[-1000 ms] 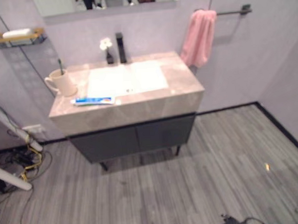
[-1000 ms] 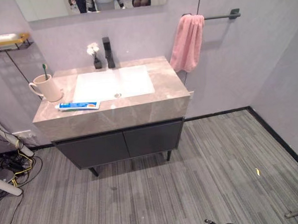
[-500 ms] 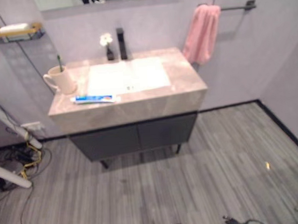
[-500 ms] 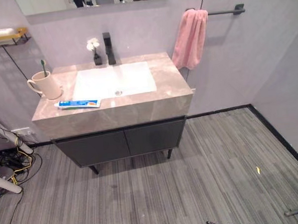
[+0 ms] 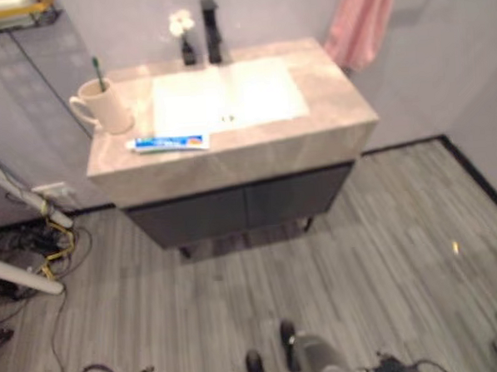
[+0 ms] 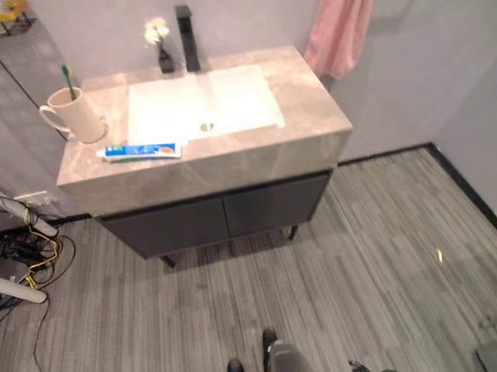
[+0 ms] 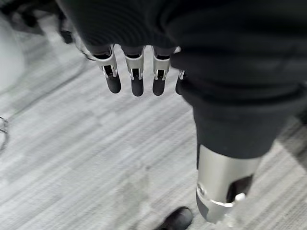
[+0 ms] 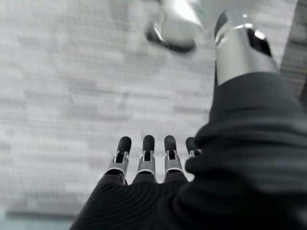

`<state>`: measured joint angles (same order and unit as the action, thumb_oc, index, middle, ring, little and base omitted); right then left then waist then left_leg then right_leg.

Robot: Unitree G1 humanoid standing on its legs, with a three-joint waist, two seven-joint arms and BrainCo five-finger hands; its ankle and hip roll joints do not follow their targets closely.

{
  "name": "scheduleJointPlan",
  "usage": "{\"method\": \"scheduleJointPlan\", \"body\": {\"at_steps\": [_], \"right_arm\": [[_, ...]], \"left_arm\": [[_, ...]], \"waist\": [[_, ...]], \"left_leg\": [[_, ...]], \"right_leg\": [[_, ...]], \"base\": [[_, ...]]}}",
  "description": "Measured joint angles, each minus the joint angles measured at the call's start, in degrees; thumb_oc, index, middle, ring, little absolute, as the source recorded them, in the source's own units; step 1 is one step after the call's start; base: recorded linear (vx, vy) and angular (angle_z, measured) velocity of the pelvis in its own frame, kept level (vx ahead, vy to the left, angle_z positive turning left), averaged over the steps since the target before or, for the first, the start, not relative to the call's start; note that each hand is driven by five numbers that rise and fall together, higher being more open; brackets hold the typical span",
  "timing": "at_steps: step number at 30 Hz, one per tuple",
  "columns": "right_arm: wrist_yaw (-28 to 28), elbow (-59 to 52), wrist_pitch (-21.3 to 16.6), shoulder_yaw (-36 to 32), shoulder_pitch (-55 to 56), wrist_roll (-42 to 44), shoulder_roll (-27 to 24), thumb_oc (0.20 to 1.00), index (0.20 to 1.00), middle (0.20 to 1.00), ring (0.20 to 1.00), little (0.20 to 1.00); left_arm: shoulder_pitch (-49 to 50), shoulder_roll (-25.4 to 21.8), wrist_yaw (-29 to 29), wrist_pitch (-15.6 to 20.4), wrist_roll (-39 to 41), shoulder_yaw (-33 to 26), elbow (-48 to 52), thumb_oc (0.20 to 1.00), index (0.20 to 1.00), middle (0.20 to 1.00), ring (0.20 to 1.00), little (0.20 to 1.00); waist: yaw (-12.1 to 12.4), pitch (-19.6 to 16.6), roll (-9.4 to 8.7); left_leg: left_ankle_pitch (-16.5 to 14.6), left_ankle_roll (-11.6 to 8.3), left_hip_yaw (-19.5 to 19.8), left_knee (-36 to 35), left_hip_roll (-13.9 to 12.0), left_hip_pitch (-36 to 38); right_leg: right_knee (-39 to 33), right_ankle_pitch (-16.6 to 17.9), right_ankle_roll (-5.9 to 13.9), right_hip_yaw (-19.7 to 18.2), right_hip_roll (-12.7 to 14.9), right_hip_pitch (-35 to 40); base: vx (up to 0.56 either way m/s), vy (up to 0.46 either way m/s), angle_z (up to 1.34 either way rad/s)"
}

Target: Put brush and paste in cup on sink, flatten towel.

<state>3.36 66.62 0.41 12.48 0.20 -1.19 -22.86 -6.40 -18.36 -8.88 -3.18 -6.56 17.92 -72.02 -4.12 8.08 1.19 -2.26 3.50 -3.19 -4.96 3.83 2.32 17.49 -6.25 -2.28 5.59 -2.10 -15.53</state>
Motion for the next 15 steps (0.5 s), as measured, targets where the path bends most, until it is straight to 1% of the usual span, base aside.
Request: {"method": "scheduleJointPlan", "body": {"at_steps": [1, 2, 3, 4, 5, 6, 7, 9, 11, 12, 13, 14, 15], "right_arm": [[0.0, 0.3, 0.2, -0.1, -0.2, -1.0, -1.5, 1.0, 1.0, 1.0, 1.0, 1.0], [0.1, -1.2, 0.3, -1.0, -1.6, -1.0, -2.9, 1.0, 1.0, 1.0, 1.0, 1.0], [0.3, -2.7, 0.3, -1.1, -2.0, -0.9, -3.5, 1.0, 1.0, 1.0, 1.0, 1.0], [0.4, -4.3, -0.1, -1.2, -2.4, -0.9, -3.7, 1.0, 1.0, 1.0, 1.0, 1.0], [0.5, -7.1, -0.5, -1.2, -2.5, -0.9, -3.8, 1.0, 1.0, 1.0, 1.0, 1.0], [0.6, -8.5, -0.7, -0.9, -3.4, -0.9, -3.9, 1.0, 1.0, 1.0, 1.0, 1.0], [0.4, -8.3, -0.6, 0.2, -4.2, -0.9, -3.9, 1.0, 1.0, 1.0, 1.0, 1.0], [0.2, -8.2, -0.7, 1.7, -4.2, -1.1, -4.0, 1.0, 1.0, 1.0, 1.0, 1.0], [0.1, -7.2, -1.0, 2.6, -4.1, -1.4, -4.1, 1.0, 1.0, 1.0, 1.0, 1.0], [0.1, -7.2, -1.0, 2.6, -4.1, -1.4, -4.1, 1.0, 1.0, 1.0, 1.0, 1.0], [0.0, -6.6, -1.1, 3.4, -4.0, -2.0, -4.1, 1.0, 1.0, 1.0, 1.0, 1.0], [0.0, -6.5, -1.0, 3.6, -3.6, -3.1, -4.0, 1.0, 1.0, 1.0, 1.0, 1.0], [-0.1, -6.1, -0.9, 3.8, -2.6, -3.6, -3.9, 1.0, 1.0, 1.0, 1.0, 1.0]], "left_arm": [[-2.1, 0.0, 0.0, 0.4, 0.0, 2.0, 2.6, 1.0, 1.0, 1.0, 1.0, 1.0], [-1.9, -0.3, -0.4, 0.9, 0.0, 2.0, 4.7, 1.0, 1.0, 1.0, 1.0, 1.0], [-1.8, -0.4, -1.0, 1.3, 0.0, 1.8, 4.6, 1.0, 1.0, 1.0, 1.0, 1.0], [-1.7, -0.5, -1.1, 1.3, 0.1, 1.4, 4.4, 1.0, 1.0, 1.0, 1.0, 1.0], [-1.1, -0.4, -1.1, 1.3, 0.1, 1.6, 4.4, 1.0, 1.0, 1.0, 1.0, 1.0], [-1.1, 0.3, -1.1, 1.6, 0.1, 1.3, 4.6, 1.0, 1.0, 1.0, 1.0, 1.0], [-1.1, 0.6, -1.1, 1.6, 0.1, 0.4, 4.5, 1.0, 1.0, 1.0, 1.0, 1.0], [-0.9, 0.7, -1.1, 1.7, 0.1, -1.2, 4.3, 1.0, 1.0, 1.0, 1.0, 1.0], [-0.4, 0.6, -1.1, 1.6, 0.1, -1.2, 3.7, 1.0, 1.0, 1.0, 1.0, 1.0], [-0.4, 0.6, -1.1, 1.6, 0.1, -1.2, 3.7, 1.0, 1.0, 1.0, 1.0, 1.0], [0.0, 0.5, -1.1, 1.6, 0.2, -1.2, 3.2, 1.0, 1.0, 1.0, 1.0, 1.0], [0.2, 0.5, -1.1, 1.6, 0.3, -1.2, 3.0, 1.0, 1.0, 1.0, 1.0, 1.0], [0.5, 0.5, -1.1, 1.6, 0.5, -1.2, 2.6, 1.0, 1.0, 1.0, 1.0, 1.0]], "waist": [[-0.3, 0.7, 1.19], [0.1, 1.2, 2.2], [-0.1, 1.0, 2.76], [-0.3, 0.4, 2.25], [-0.3, -0.4, 1.81], [-0.4, -0.2, 3.11], [-0.5, 0.0, 3.29], [-0.7, 0.6, 2.29], [-0.8, 0.7, 1.97], [-0.8, 0.7, 1.97], [-0.8, 0.7, 1.92], [-0.9, 0.6, 1.82], [-1.3, 0.9, 1.04]], "left_leg": [[-0.7, -0.84, 1.0, -0.1, -1.8, 1.2], [-2.3, -1.93, 0.0, -0.1, -3.5, 3.8], [-3.9, -2.48, -1.1, 0.3, -3.9, 5.0], [-5.3, -3.15, -1.4, 0.3, -3.8, 6.4], [-6.9, -3.63, -1.7, 0.5, -3.9, 8.0], [-7.1, -3.56, -2.4, 3.8, -5.1, 6.5], [-7.4, -3.63, -2.6, 5.2, -5.1, 6.0], [-7.1, -3.75, -2.6, 5.0, -4.8, 6.8], [-7.0, -3.67, -2.6, 4.9, -5.1, 6.0], [-7.0, -3.67, -2.6, 4.9, -5.1, 6.0], [-6.5, -4.3, -2.6, 5.0, -5.4, 4.5], [-5.7, -4.13, -2.5, 5.2, -5.5, 3.5], [-3.2, -4.62, -2.4, 6.0, -5.6, 1.9]], "right_leg": [[1.3, -0.7, -0.7, 1.7, -0.6, -0.7], [3.5, -1.4, 0.21, 2.4, -0.8, -2.3], [3.4, -1.3, 0.45, 2.1, 0.0, -3.6], [3.1, -0.9, 0.91, 1.8, 1.2, -4.7], [3.5, 0.9, -0.36, 2.3, 1.9, -5.1], [2.3, 0.6, -0.88, 2.5, 1.0, -3.6], [1.2, 0.6, -0.89, 2.0, 0.5, -1.8], [-1.6, 0.6, -0.83, 1.7, 0.2, 2.9], [-5.3, 0.6, -0.83, 1.4, -1.0, 7.2], [-5.3, 0.6, -0.83, 1.4, -1.0, 7.2], [-7.5, 0.6, -0.83, 1.2, -1.9, 9.2], [-8.5, 0.6, -0.83, 1.1, -2.4, 10.1], [-9.9, 0.6, -0.83, 0.9, -2.9, 11.7]], "base": [[0.37, -0.189, 0.72], [0.28, -0.143, 0.12], [0.24, -0.131, -0.32], [0.18, -0.1, -0.3], [0.17, -0.102, -0.22], [0.22, -0.147, -0.18], [0.21, -0.158, 0.0], [0.17, -0.147, 0.06], [0.15, -0.137, -0.03], [0.09, -0.089, -0.13], [0.13, -0.142, -0.15], [0.16, -0.183, -0.21], [0.16, -0.183, -0.1]]}}
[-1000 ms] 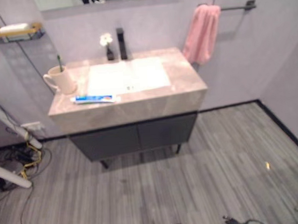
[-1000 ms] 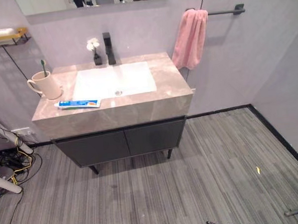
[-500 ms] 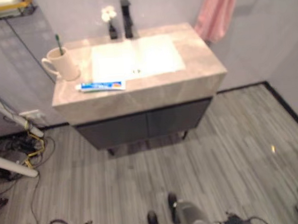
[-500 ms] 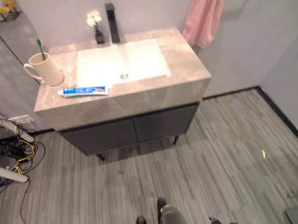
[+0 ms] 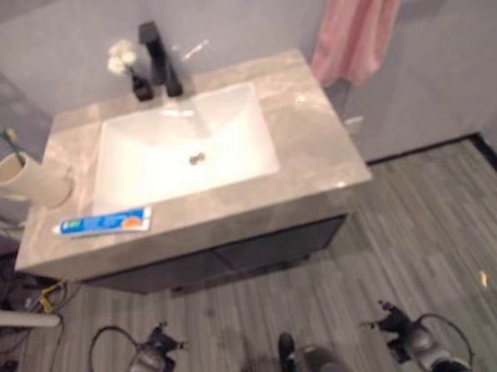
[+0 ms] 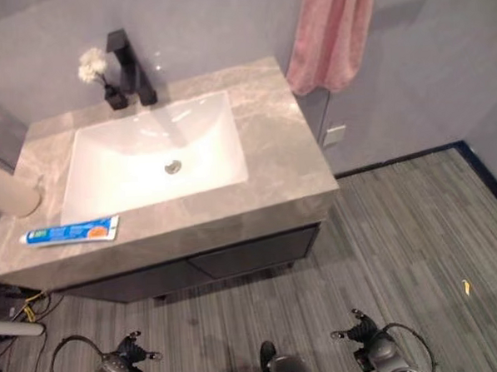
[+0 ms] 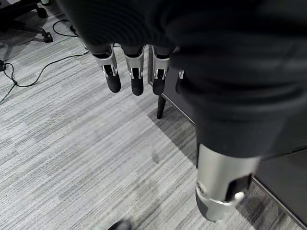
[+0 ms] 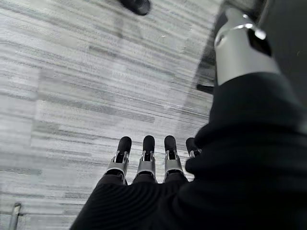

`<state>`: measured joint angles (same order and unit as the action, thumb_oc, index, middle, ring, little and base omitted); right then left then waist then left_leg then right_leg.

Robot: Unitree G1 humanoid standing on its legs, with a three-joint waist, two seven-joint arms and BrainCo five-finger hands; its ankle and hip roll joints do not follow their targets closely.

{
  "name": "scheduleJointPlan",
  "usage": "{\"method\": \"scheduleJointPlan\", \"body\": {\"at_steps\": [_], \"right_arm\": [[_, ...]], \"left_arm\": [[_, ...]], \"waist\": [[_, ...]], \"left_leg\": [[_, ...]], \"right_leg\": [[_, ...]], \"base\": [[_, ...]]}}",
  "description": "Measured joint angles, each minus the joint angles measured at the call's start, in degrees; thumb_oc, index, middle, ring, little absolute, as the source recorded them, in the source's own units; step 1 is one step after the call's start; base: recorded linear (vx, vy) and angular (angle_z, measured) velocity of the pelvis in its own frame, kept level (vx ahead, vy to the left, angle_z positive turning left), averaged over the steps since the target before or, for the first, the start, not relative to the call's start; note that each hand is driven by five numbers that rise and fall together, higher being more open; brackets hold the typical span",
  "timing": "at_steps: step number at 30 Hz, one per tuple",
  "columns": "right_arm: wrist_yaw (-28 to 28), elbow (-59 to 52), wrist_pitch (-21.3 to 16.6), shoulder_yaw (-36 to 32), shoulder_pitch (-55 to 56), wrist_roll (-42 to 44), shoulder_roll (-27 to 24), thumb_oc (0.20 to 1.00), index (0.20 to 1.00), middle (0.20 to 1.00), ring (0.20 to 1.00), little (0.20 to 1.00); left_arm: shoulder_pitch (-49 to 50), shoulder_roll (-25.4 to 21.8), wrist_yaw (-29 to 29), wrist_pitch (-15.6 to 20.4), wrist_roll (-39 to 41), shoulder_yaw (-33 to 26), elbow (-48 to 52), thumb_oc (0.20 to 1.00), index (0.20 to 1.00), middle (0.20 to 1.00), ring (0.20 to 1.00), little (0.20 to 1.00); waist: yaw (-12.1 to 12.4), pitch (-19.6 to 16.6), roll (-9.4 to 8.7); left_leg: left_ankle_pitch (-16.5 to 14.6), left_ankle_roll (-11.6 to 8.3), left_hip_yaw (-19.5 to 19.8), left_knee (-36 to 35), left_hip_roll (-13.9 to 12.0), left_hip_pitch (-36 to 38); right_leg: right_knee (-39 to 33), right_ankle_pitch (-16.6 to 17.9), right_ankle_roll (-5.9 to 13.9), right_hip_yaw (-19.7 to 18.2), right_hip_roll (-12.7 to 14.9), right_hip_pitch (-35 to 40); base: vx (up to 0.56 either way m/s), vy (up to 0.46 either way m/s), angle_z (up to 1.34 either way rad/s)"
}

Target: Put brush and paste in cup on sink, flatten towel.

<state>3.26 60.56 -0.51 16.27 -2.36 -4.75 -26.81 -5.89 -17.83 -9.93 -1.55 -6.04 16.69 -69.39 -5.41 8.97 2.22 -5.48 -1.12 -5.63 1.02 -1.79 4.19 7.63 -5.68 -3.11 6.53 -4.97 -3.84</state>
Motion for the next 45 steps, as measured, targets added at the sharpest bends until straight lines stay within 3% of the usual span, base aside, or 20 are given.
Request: {"method": "scheduleJointPlan", "body": {"at_steps": [3, 5, 6, 7, 10, 13, 15, 16, 17, 19, 21, 27, 34, 37, 38, 39, 40, 42, 43, 45], "right_arm": [[-0.4, 1.2, 0.1, 0.6, 1.7, -1.9, 0.3, 1.0, 1.0, 1.0, 1.0, 1.0], [-0.5, 1.2, 0.1, 0.1, 2.2, -1.9, 0.4, 1.0, 1.0, 1.0, 1.0, 1.0], [-0.6, 1.1, 0.1, -0.5, 3.6, -1.9, 0.9, 1.0, 1.0, 1.0, 1.0, 1.0], [-0.5, 1.9, 0.3, -0.7, 4.6, -1.9, 0.8, 1.0, 1.0, 1.0, 1.0, 1.0], [-0.6, 3.1, 0.1, -0.3, 4.3, -1.8, 1.3, 1.0, 1.0, 1.0, 1.0, 1.0], [-0.1, 3.4, 0.0, -0.6, 2.8, -1.6, 0.3, 1.0, 1.0, 1.0, 1.0, 1.0], [0.3, 4.0, 0.1, -1.7, 2.2, -1.5, 0.0, 1.0, 1.0, 1.0, 1.0, 1.0], [0.5, 4.2, 0.0, -2.2, 2.5, -1.4, 0.1, 1.0, 1.0, 1.0, 1.0, 1.0], [1.0, 4.3, 0.1, -2.7, 2.3, -1.4, -0.1, 1.0, 1.0, 1.0, 1.0, 1.0], [1.4, 4.3, 0.0, -2.7, 1.9, -1.4, -0.1, 1.0, 1.0, 1.0, 1.0, 1.0], [1.2, 6.1, 0.4, -2.6, -0.5, -1.7, -0.2, 1.0, 1.0, 1.0, 1.0, 1.0], [1.3, 3.1, 0.8, -3.5, -0.6, -2.0, 0.5, 1.0, 1.0, 1.0, 1.0, 1.0], [1.2, -2.8, 0.8, -2.6, 1.7, -2.0, 2.0, 1.0, 1.0, 1.0, 1.0, 1.0], [1.2, -7.7, 0.2, -4.3, 2.7, -2.0, 1.9, 1.0, 1.0, 1.0, 1.0, 1.0], [1.1, -9.6, -0.3, -4.9, 3.4, -2.0, 1.7, 1.0, 1.0, 1.0, 1.0, 1.0], [1.2, -12.2, -0.9, -5.5, 3.7, -2.0, 1.5, 1.0, 1.0, 1.0, 1.0, 1.0], [1.2, -12.3, -0.9, -5.5, 4.0, -2.0, 1.5, 1.0, 1.0, 1.0, 1.0, 1.0], [1.0, -14.8, -1.0, -5.5, 5.1, -1.9, 1.5, 1.0, 1.0, 1.0, 1.0, 1.0], [1.1, -17.1, -1.8, -6.2, 5.9, -1.8, 1.3, 1.0, 1.0, 1.0, 1.0, 1.0], [1.0, -16.8, -2.0, -6.4, 5.3, -1.8, 1.2, 1.0, 1.0, 1.0, 1.0, 1.0]], "left_arm": [[0.1, 0.0, 0.0, -0.2, 0.1, 0.0, -1.1, 1.0, 1.0, 1.0, 1.0, 1.0], [0.2, 0.0, 0.1, -0.1, 0.2, -1.2, -1.1, 1.0, 1.0, 1.0, 1.0, 1.0], [-0.2, -0.5, 0.0, -0.2, 0.6, -2.2, -1.1, 1.0, 1.0, 1.0, 1.0, 1.0], [-1.0, -0.1, 0.1, -0.1, 0.6, -2.2, -1.2, 1.0, 1.0, 1.0, 1.0, 1.0], [-3.4, -1.0, -0.1, 0.1, 1.5, -2.3, -1.0, 1.0, 1.0, 1.0, 1.0, 1.0], [-4.3, -1.1, -0.1, -0.1, 2.0, -2.2, -0.9, 1.0, 1.0, 1.0, 1.0, 1.0], [-4.4, -1.3, -0.1, -0.3, 2.3, -2.3, -1.2, 1.0, 1.0, 1.0, 1.0, 1.0], [-3.6, -1.5, -0.1, -0.3, 2.3, -2.2, -1.2, 1.0, 1.0, 1.0, 1.0, 1.0], [-3.5, -1.7, -0.2, -0.3, 2.3, -2.1, -1.1, 1.0, 1.0, 1.0, 1.0, 1.0], [-3.2, -1.9, -0.4, -0.5, 2.3, -2.2, -1.3, 1.0, 1.0, 1.0, 1.0, 1.0], [-1.1, -1.8, -0.8, -0.5, 2.3, -2.2, -1.1, 1.0, 1.0, 1.0, 1.0, 1.0], [0.0, -1.9, -1.1, -0.4, 1.6, -2.1, -0.8, 1.0, 1.0, 1.0, 1.0, 1.0], [-0.1, -3.4, -0.9, -0.4, 0.4, -0.9, 7.1, 1.0, 1.0, 1.0, 1.0, 1.0], [5.5, -5.3, -1.0, -0.1, -1.6, 0.7, 14.7, 1.0, 1.0, 1.0, 1.0, 1.0], [8.2, -7.4, -0.9, -0.2, -3.1, 0.8, 20.8, 1.0, 1.0, 1.0, 1.0, 1.0], [13.7, -10.7, 0.1, 0.3, -4.9, 1.4, 28.6, 1.0, 1.0, 1.0, 1.0, 1.0], [14.0, -10.9, 0.1, 0.4, -5.2, 1.2, 28.7, 1.0, 1.0, 1.0, 1.0, 1.0], [16.0, -13.1, 1.2, 0.0, -6.3, 1.6, 33.4, 1.0, 1.0, 1.0, 1.0, 1.0], [17.1, -14.5, 1.8, 0.3, -6.9, 1.5, 37.4, 1.0, 1.0, 1.0, 1.0, 1.0], [17.1, -15.1, 2.4, 0.8, -7.4, 1.2, 38.2, 1.0, 1.0, 1.0, 1.0, 1.0]], "waist": [[-0.7, -0.4, -2.02], [-1.2, -0.3, -1.46], [-1.5, -2.2, -3.41], [-2.3, -2.1, -2.55], [-1.2, -0.1, -3.7], [-1.6, 1.2, -4.05], [-1.8, 2.1, -3.6], [-2.1, 1.8, -3.54], [-2.7, 2.2, -3.2], [-2.8, 2.2, -2.78], [-1.8, 2.4, -2.72], [-1.3, 0.1, -0.01], [-0.6, -0.2, 0.27], [-0.2, -0.5, 2.17], [0.2, -0.1, 2.18], [0.5, 0.5, 1.83], [0.6, 0.5, 1.96], [0.5, 1.3, 1.49], [1.1, 3.0, 1.84], [2.1, 3.5, 1.77]], "left_leg": [[2.7, 0.48, -0.2, 3.4, -0.6, -2.0], [2.9, 0.46, 0.9, 4.4, -2.6, -2.3], [1.1, -1.7, 2.1, 8.7, -1.3, -5.0], [-1.0, -3.98, 1.6, 12.5, -2.1, -6.6], [0.5, -4.35, 0.9, 38.5, -4.6, -20.8], [0.5, -4.14, -2.4, 30.8, -4.5, -25.0], [2.1, -3.06, -3.1, 18.9, -4.4, -24.4], [4.1, -4.6, -2.9, 9.2, -3.8, -21.9], [6.9, -4.5, -1.4, -0.6, -4.4, -20.2], [8.5, -4.13, -1.5, -5.9, -5.1, -19.2], [8.6, -2.79, -1.6, -2.7, -5.0, -14.4], [11.0, 0.94, -3.1, -6.9, 0.7, -8.0], [8.7, 5.14, -2.0, -6.4, 5.2, -6.8], [7.9, 6.78, -1.7, -6.5, 6.1, -6.3], [7.6, 7.41, -1.8, -6.4, 7.1, -5.5], [7.1, 8.09, -3.3, -6.4, 8.0, -4.8], [7.1, 8.17, -3.3, -6.3, 8.4, -4.3], [6.3, 8.38, -2.1, -5.8, 8.9, -3.6], [5.8, 7.52, -2.5, -5.7, 8.1, -3.5], [6.1, 7.49, -4.0, -5.4, 8.0, -3.8]], "right_leg": [[0.1, 0.0, 0.02, -0.7, -0.7, 1.1], [6.7, 0.0, 0.1, -1.2, -2.0, -2.3], [0.3, -0.3, -3.06, -3.8, 1.9, -3.8], [-2.3, 0.5, -4.14, -3.7, 0.5, -1.2], [-1.1, 0.6, -4.72, -1.2, 0.5, -0.2], [-2.2, 0.6, -4.69, 0.5, 1.2, 0.2], [-3.0, 0.6, -4.68, 1.9, 1.4, 2.0], [-3.9, 0.5, -4.63, 2.5, 1.3, 2.7], [-4.4, 0.3, -4.68, 2.8, 1.2, 3.4], [-4.8, 0.2, -4.54, 2.9, 0.9, 3.6], [-5.1, -0.5, -3.1, -0.9, 0.7, 6.1], [-5.7, -1.0, -0.26, -4.0, 2.5, 6.5], [1.6, -4.5, 4.58, -3.1, 7.5, 4.5], [11.3, -5.5, 5.57, -0.8, 9.9, 0.7], [22.3, -5.8, 6.31, -1.3, 11.3, -4.3], [37.7, -4.6, 6.54, 0.8, 15.1, -12.3], [39.4, -5.0, 6.63, 1.0, 16.1, -13.4], [39.8, -6.9, 7.84, -2.2, 15.1, -15.1], [29.9, -9.2, 7.98, -3.8, 12.8, -15.0], [19.0, -8.1, 8.26, -2.4, 13.4, -14.9]], "base": [[0.14, -0.147, -0.18], [0.09, -0.119, -0.17], [-0.01, -0.188, 0.23], [-0.03, -0.285, 0.33], [-0.03, -0.111, 0.27], [0.06, 0.056, 0.26], [0.14, 0.124, 0.27], [0.13, 0.114, 0.29], [0.24, 0.198, 0.2], [0.41, 0.38, -0.01], [0.37, 0.391, -0.59], [0.2, 0.383, -0.31], [0.12, 0.244, 0.09], [0.07, 0.229, 0.1], [0.02, 0.186, -0.05], [0.01, 0.086, -0.08], [0.07, -0.065, -0.12], [0.04, -0.098, 0.03], [0.0, -0.071, -0.07], [0.06, -0.239, -0.14]]}}
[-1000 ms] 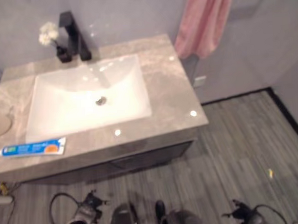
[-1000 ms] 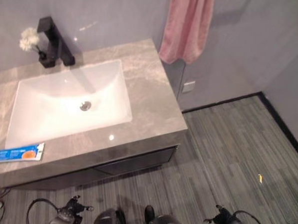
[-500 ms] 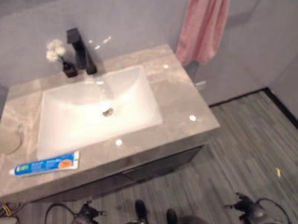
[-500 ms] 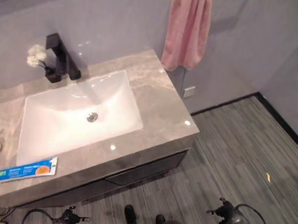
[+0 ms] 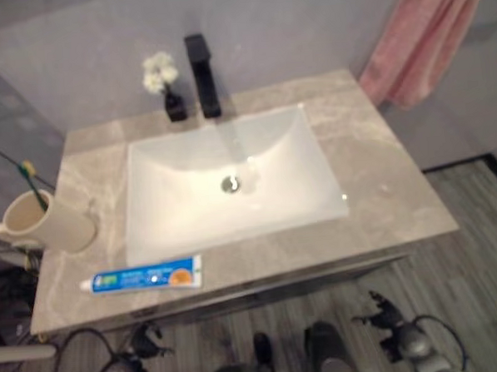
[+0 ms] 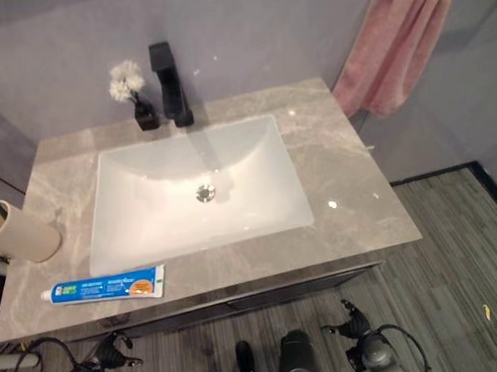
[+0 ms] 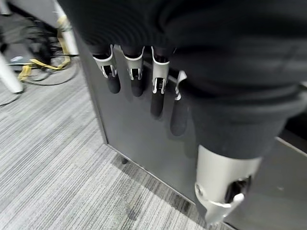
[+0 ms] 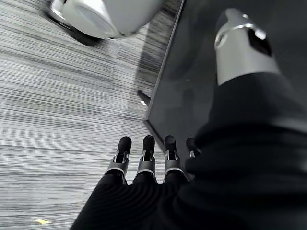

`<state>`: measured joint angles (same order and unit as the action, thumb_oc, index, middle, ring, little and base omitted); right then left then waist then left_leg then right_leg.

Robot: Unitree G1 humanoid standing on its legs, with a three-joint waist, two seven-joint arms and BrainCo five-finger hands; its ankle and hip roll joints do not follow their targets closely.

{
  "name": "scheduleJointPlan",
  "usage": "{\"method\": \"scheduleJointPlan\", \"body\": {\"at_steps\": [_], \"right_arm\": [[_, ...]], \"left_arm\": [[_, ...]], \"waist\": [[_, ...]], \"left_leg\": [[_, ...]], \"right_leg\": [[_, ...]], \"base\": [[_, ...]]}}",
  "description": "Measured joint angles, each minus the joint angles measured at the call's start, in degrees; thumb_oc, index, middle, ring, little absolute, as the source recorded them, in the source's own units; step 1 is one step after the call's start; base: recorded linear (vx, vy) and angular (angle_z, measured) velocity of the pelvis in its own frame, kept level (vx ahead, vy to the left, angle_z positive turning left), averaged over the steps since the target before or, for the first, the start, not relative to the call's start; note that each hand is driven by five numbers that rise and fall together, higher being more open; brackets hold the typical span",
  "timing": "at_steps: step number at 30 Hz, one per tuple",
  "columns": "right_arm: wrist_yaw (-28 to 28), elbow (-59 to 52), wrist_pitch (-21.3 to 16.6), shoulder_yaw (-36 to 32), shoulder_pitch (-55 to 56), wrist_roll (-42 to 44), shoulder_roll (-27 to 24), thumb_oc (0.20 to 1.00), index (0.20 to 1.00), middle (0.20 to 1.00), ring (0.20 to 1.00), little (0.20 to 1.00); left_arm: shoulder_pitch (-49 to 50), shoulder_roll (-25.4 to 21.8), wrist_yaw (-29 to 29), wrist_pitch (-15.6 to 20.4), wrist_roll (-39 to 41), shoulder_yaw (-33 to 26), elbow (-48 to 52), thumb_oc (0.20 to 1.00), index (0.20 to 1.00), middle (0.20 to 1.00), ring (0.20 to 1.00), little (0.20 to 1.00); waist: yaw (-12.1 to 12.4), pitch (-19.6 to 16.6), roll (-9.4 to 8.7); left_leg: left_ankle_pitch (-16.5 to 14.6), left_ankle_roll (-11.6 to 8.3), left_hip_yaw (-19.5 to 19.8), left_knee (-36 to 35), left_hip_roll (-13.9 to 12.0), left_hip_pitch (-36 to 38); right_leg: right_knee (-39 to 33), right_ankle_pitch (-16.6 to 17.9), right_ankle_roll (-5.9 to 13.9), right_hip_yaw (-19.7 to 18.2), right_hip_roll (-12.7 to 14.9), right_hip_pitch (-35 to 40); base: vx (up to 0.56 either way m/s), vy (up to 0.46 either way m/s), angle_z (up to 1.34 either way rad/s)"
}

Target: Put brush and paste in cup on sink, flatten towel.

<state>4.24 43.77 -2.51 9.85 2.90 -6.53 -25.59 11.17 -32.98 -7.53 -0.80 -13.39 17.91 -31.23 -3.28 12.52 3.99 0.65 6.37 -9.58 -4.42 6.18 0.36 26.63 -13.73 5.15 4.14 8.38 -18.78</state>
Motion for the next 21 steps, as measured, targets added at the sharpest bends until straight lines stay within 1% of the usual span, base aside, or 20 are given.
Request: {"method": "scheduleJointPlan", "body": {"at_steps": [1, 2, 3, 5, 6, 7, 8, 9, 10, 11, 12, 13, 14, 15, 16, 17, 18, 19, 21], "right_arm": [[-0.4, -0.3, 0.2, 0.0, 0.4, -0.1, -0.5, 1.0, 1.0, 1.0, 1.0, 1.0], [-1.0, -2.5, 0.1, 0.5, 0.8, -0.1, -1.9, 1.0, 1.0, 1.0, 1.0, 1.0], [-1.0, -1.3, -0.1, 0.5, 0.3, -0.1, -1.9, 1.0, 1.0, 1.0, 1.0, 1.0], [-1.2, 1.1, 0.2, 1.2, -0.2, -0.2, -1.7, 1.0, 1.0, 1.0, 1.0, 1.0], [-2.0, -0.6, 0.1, 1.6, 0.7, -0.3, -2.1, 1.0, 1.0, 1.0, 1.0, 1.0], [-2.1, -0.9, -0.4, 1.6, 0.7, -0.2, -2.6, 1.0, 1.0, 1.0, 1.0, 1.0], [-2.1, -1.3, -0.5, 1.5, 0.5, -0.2, -4.0, 1.0, 1.0, 1.0, 1.0, 1.0], [-2.2, -1.3, -0.5, 1.6, 0.5, -0.2, -4.9, 1.0, 1.0, 1.0, 1.0, 1.0], [-2.2, -1.4, -0.8, 1.6, 1.9, -0.2, -6.5, 1.0, 1.0, 1.0, 1.0, 1.0], [-2.1, -1.4, -0.8, 0.9, 2.3, -0.2, -6.8, 1.0, 1.0, 1.0, 1.0, 1.0], [-2.0, -1.3, -0.9, 0.3, 2.9, -0.2, -7.3, 1.0, 1.0, 1.0, 1.0, 1.0], [-1.9, -1.2, -1.0, -0.9, 2.8, -0.1, -8.0, 1.0, 1.0, 1.0, 1.0, 1.0], [-1.8, -1.1, -0.9, -1.5, 2.7, -0.1, -8.4, 1.0, 1.0, 1.0, 1.0, 1.0], [-1.9, -0.9, -0.8, -1.8, 2.1, -0.2, -8.8, 1.0, 1.0, 1.0, 1.0, 1.0], [-2.0, -0.1, -1.0, -1.6, -0.3, -0.2, -9.2, 1.0, 1.0, 1.0, 1.0, 1.0], [-2.0, 0.0, -1.0, -1.6, -1.3, -0.2, -10.0, 1.0, 1.0, 1.0, 1.0, 1.0], [-2.0, -0.1, -1.3, -1.7, -1.7, -0.2, -10.7, 1.0, 1.0, 1.0, 1.0, 1.0], [-2.0, 0.2, -1.2, -1.9, -1.6, -0.2, -10.9, 1.0, 1.0, 1.0, 1.0, 1.0], [-2.3, 1.6, -0.9, -1.6, -1.3, -0.3, -10.8, 1.0, 1.0, 1.0, 1.0, 1.0]], "left_arm": [[0.2, -0.4, 0.3, 0.1, -0.1, -0.4, 1.1, 1.0, 1.0, 1.0, 1.0, 1.0], [0.3, -2.8, 1.0, 0.7, -0.4, -0.4, 2.9, 1.0, 1.0, 1.0, 1.0, 1.0], [0.5, -3.3, 1.1, 0.9, -0.4, -1.4, 2.9, 1.0, 1.0, 1.0, 1.0, 1.0], [0.5, -3.2, 1.2, 1.0, -0.3, -2.3, 3.5, 1.0, 1.0, 1.0, 1.0, 1.0], [2.8, -3.5, 1.4, 1.7, 0.1, -4.7, 7.0, 1.0, 1.0, 1.0, 1.0, 1.0], [3.0, -3.7, 1.4, 1.9, 0.2, -5.0, 7.8, 1.0, 1.0, 1.0, 1.0, 1.0], [2.8, -3.8, 1.5, 2.1, 0.3, -5.0, 8.4, 1.0, 1.0, 1.0, 1.0, 1.0], [2.6, -3.9, 1.8, 2.3, 0.9, -4.9, 8.4, 1.0, 1.0, 1.0, 1.0, 1.0], [1.8, -4.5, 2.9, 2.4, 1.2, -4.4, 8.4, 1.0, 1.0, 1.0, 1.0, 1.0], [1.4, -5.6, 3.3, 2.6, 1.2, -4.2, 8.6, 1.0, 1.0, 1.0, 1.0, 1.0], [1.1, -6.4, 3.4, 3.0, 1.2, -4.3, 8.8, 1.0, 1.0, 1.0, 1.0, 1.0], [-0.4, -7.0, 4.1, 2.9, 1.1, -3.0, 8.5, 1.0, 1.0, 1.0, 1.0, 1.0], [-1.0, -6.8, 4.4, 2.9, 1.2, -2.9, 8.8, 1.0, 1.0, 1.0, 1.0, 1.0], [-1.1, -6.7, 4.4, 3.1, 1.2, -2.9, 9.3, 1.0, 1.0, 1.0, 1.0, 1.0], [-0.5, -6.7, 4.8, 3.2, 1.2, -2.7, 9.6, 1.0, 1.0, 1.0, 1.0, 1.0], [0.0, -6.7, 5.4, 3.2, 1.2, -2.7, 9.7, 1.0, 1.0, 1.0, 1.0, 1.0], [0.5, -6.6, 5.6, 3.2, 1.2, -2.7, 9.7, 1.0, 1.0, 1.0, 1.0, 1.0], [0.7, -6.6, 5.6, 3.2, 1.2, -2.7, 9.7, 1.0, 1.0, 1.0, 1.0, 1.0], [0.8, -6.9, 5.7, 3.8, 1.2, -2.8, 9.8, 1.0, 1.0, 1.0, 1.0, 1.0]], "waist": [[0.3, 0.2, -0.01], [0.1, 1.0, -0.78], [0.6, 1.4, -1.57], [1.2, 1.0, -2.43], [2.4, 0.1, -3.85], [2.3, 0.0, -3.99], [2.2, 0.1, -3.87], [2.2, 0.0, -3.72], [1.0, -0.9, -3.23], [0.6, -1.5, -3.69], [0.5, -1.6, -4.44], [-0.8, -1.8, -4.0], [-1.2, -1.7, -3.76], [-0.9, -1.7, -3.58], [0.4, -1.6, -2.52], [0.6, -1.4, -1.6], [-0.1, -1.4, -0.57], [-0.3, -1.4, -0.01], [-0.2, -1.6, 0.63]], "left_leg": [[-0.5, -0.56, 0.8, 1.1, 0.1, -0.5], [-2.4, -1.61, 1.6, 4.0, 0.1, -1.4], [-2.7, -2.07, 1.8, 4.7, -0.1, -1.0], [-3.5, -3.3, 2.6, 5.1, -0.8, -0.7], [-3.8, -4.42, 3.1, 4.4, -2.1, -0.9], [-3.4, -5.26, 3.9, 4.4, -2.7, -1.2], [-2.4, -6.32, 4.8, 4.1, -4.3, -1.4], [-1.6, -7.27, 5.9, 3.4, -5.2, -1.5], [-1.7, -9.03, 7.9, 1.1, -6.8, -1.1], [-2.3, -8.51, 4.3, 0.9, -8.9, -1.1], [-2.4, -7.7, 0.4, 1.6, -10.7, -0.9], [-2.6, -7.28, -7.4, 2.7, -14.0, -1.8], [-2.4, -7.57, -8.8, 2.3, -14.5, -1.9], [-1.5, -7.81, -7.6, 1.6, -14.6, -1.4], [-0.1, -7.94, -2.1, 2.1, -13.7, 0.0], [0.1, -8.14, 3.8, 1.8, -12.1, 0.8], [0.2, -8.09, 3.6, 1.3, -11.5, 0.7], [0.1, -8.27, 2.9, 1.3, -11.7, 0.9], [0.0, -8.37, 2.3, 1.2, -11.6, 1.0]], "right_leg": [[-5.5, 1.5, 0.77, -0.4, 0.3, 0.2], [-9.4, 4.4, 1.31, -5.2, 0.0, 1.0], [-9.5, 5.5, 1.16, -4.9, 0.1, 1.7], [-9.9, 6.5, 0.22, -4.0, -0.5, 3.6], [-12.1, 8.2, -1.8, -1.1, -1.5, 6.0], [-13.6, 10.2, -1.97, 0.4, -1.7, 6.4], [-15.6, 11.5, -3.23, 2.6, -2.9, 7.8], [-16.6, 11.7, -3.93, 4.1, -3.8, 8.7], [-19.4, 11.9, -4.99, 7.3, -4.8, 11.0], [-21.2, 12.2, -6.16, 9.7, -4.9, 12.1], [-20.6, 11.6, -7.07, 10.9, -4.8, 11.9], [-20.8, 11.0, -7.99, 14.1, -4.6, 12.3], [-21.1, 10.6, -7.99, 14.4, -4.7, 12.4], [-21.4, 10.6, -7.93, 13.9, -4.9, 12.4], [-22.0, 11.1, -7.91, 11.9, -6.0, 12.6], [-22.0, 11.0, -7.5, 10.7, -6.2, 12.5], [-22.1, 11.1, -7.19, 10.8, -6.3, 12.5], [-22.0, 11.1, -7.04, 10.9, -6.4, 12.5], [-22.9, 11.6, -6.33, 10.6, -6.4, 12.2]], "base": [[0.16, -0.475, 0.15], [0.15, -0.429, 0.23], [0.22, -0.632, 0.37], [0.11, -0.372, 0.17], [0.07, -0.374, 0.23], [0.11, -0.684, 0.42], [0.12, -0.649, 0.5], [0.09, -0.451, 0.93], [0.06, -0.296, 1.13], [0.0, -0.174, 1.17], [0.03, -0.23, 1.13], [0.01, -0.068, 0.92], [0.04, -0.069, 0.74], [0.03, -0.031, -0.13], [0.03, -0.031, -0.61], [0.06, -0.027, -0.63], [0.04, -0.004, -0.24], [0.05, 0.012, -0.01], [0.04, 0.07, -0.05]]}}
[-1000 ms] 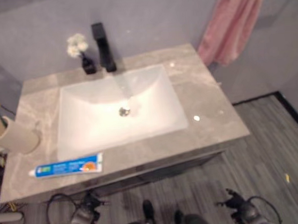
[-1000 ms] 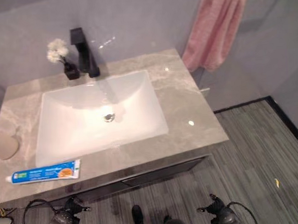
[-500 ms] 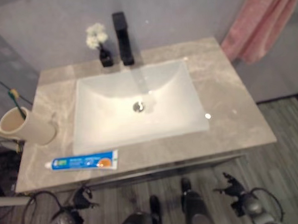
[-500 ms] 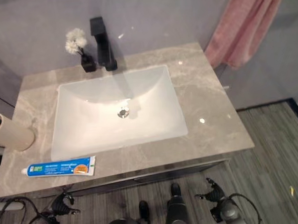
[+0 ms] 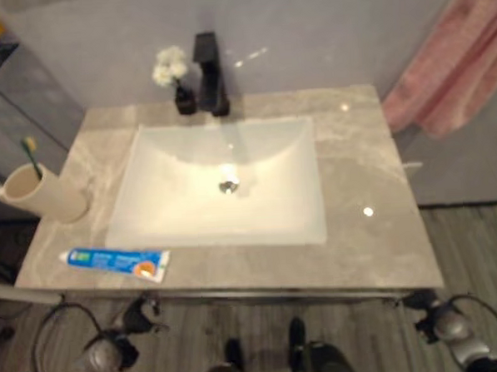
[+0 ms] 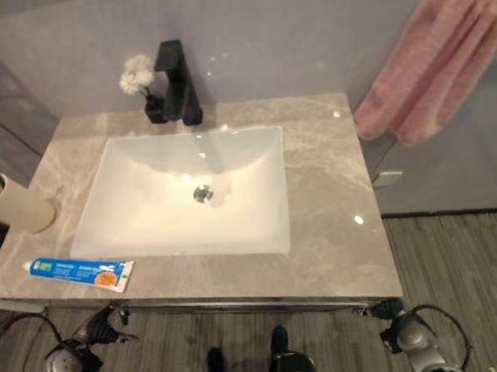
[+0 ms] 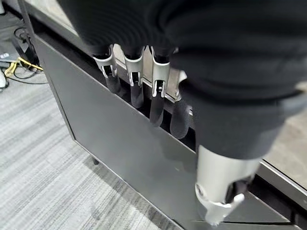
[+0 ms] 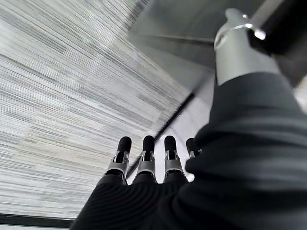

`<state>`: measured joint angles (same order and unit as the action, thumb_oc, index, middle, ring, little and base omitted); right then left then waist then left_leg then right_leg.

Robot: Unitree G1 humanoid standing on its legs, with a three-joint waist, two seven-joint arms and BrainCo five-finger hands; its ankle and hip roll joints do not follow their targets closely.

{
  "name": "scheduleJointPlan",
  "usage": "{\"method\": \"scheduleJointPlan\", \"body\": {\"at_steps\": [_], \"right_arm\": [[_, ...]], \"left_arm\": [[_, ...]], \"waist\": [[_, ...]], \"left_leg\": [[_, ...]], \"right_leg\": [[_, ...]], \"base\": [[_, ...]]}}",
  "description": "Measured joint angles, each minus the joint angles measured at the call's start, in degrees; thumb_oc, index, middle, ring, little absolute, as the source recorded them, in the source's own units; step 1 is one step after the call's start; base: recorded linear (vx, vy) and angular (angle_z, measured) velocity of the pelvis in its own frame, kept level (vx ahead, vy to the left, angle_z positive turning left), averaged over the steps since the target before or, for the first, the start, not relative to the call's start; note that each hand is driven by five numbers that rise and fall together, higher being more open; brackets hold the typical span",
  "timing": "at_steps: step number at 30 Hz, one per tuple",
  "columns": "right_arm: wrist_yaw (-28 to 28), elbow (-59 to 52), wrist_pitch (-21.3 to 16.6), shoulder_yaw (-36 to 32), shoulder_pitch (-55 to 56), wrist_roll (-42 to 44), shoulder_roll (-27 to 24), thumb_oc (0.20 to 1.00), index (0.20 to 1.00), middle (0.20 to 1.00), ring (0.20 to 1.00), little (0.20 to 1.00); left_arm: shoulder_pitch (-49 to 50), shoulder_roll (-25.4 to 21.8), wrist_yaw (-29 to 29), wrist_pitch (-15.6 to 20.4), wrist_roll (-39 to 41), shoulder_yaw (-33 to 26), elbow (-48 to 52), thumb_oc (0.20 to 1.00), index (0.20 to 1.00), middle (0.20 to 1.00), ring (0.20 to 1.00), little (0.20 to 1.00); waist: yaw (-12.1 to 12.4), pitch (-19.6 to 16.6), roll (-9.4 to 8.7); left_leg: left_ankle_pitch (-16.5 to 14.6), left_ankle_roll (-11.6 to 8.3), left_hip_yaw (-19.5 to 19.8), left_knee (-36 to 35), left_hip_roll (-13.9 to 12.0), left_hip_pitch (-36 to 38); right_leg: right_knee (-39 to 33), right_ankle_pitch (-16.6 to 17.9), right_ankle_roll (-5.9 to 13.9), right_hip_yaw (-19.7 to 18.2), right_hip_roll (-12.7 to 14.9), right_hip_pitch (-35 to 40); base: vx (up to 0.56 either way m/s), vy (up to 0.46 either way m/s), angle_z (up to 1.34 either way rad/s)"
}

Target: Put brush and paste in cup on sink, flatten towel.

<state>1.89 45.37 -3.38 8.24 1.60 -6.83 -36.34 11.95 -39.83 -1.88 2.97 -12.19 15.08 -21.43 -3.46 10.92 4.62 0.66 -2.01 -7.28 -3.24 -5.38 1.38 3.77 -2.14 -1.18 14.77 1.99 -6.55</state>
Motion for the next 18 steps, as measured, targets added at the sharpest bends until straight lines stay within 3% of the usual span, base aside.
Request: {"method": "scheduleJointPlan", "body": {"at_steps": [6, 9, 11, 14, 16, 18], "right_arm": [[-0.8, 0.3, 0.1, -0.3, 0.7, 0.1, 0.2, 1.0, 1.0, 1.0, 1.0, 1.0], [-1.4, 0.5, 0.5, -0.2, 1.1, 0.0, 0.2, 1.0, 1.0, 1.0, 1.0, 1.0], [-2.4, 0.5, 0.6, 0.1, 2.0, 0.0, 0.2, 1.0, 1.0, 1.0, 1.0, 1.0], [-3.8, 2.0, 1.2, 0.0, 3.0, 0.0, -0.3, 1.0, 1.0, 1.0, 1.0, 1.0], [-5.6, 6.2, 1.4, 1.3, 2.8, -0.7, -0.5, 1.0, 1.0, 1.0, 1.0, 1.0], [-6.8, 10.4, 1.6, 2.1, 4.0, -2.6, -0.9, 1.0, 1.0, 1.0, 1.0, 1.0]], "left_arm": [[1.6, -5.9, 2.7, 0.6, 0.0, -0.3, 3.4, 1.0, 1.0, 1.0, 1.0, 1.0], [4.3, -9.0, 4.7, 1.2, 0.1, -2.2, 6.7, 1.0, 1.0, 1.0, 1.0, 1.0], [7.8, -13.2, 7.2, 1.6, 2.5, -3.3, 12.6, 1.0, 1.0, 1.0, 1.0, 1.0], [12.6, -20.3, 11.6, 2.7, 8.4, -6.3, 19.1, 1.0, 1.0, 1.0, 1.0, 1.0], [19.9, -28.2, 16.3, 3.1, 14.7, -12.0, 28.7, 1.0, 1.0, 1.0, 1.0, 1.0], [24.2, -29.3, 19.0, 2.8, 19.1, -18.0, 33.0, 1.0, 1.0, 1.0, 1.0, 1.0]], "waist": [[0.2, 0.2, 1.26], [0.4, 0.1, 2.65], [0.5, 0.1, 2.67], [0.8, -0.2, 3.15], [1.2, -0.1, 2.51], [1.7, -0.4, 2.79]], "left_leg": [[0.0, 0.01, -1.0, -1.8, 0.9, -0.1], [-0.2, -0.26, -1.8, -2.5, 1.5, 0.8], [-0.3, -0.25, -1.9, -2.6, 1.9, 0.9], [-0.4, -0.37, -2.8, -2.5, 2.5, 1.0], [-0.8, -0.06, -3.1, -2.6, 2.7, 1.0], [-1.0, 0.1, -3.1, -2.8, 3.1, 1.0]], "right_leg": [[-8.0, 5.6, 0.89, -1.2, -0.3, 2.2], [-9.2, 6.5, 1.54, -2.4, 0.1, 2.7], [-9.1, 6.7, 1.87, -2.6, 0.4, 2.6], [-9.2, 7.1, 2.4, -3.3, 0.9, 2.4], [-9.0, 7.4, 2.65, -3.8, 1.0, 2.2], [-8.8, 7.5, 2.72, -3.9, 1.5, 2.2]], "base": [[0.03, 0.124, -0.12], [0.02, 0.12, -0.18], [-0.01, 0.078, -0.04], [0.0, 0.137, -0.12], [0.0, 0.092, -0.1], [0.0, 0.082, -0.02]]}}
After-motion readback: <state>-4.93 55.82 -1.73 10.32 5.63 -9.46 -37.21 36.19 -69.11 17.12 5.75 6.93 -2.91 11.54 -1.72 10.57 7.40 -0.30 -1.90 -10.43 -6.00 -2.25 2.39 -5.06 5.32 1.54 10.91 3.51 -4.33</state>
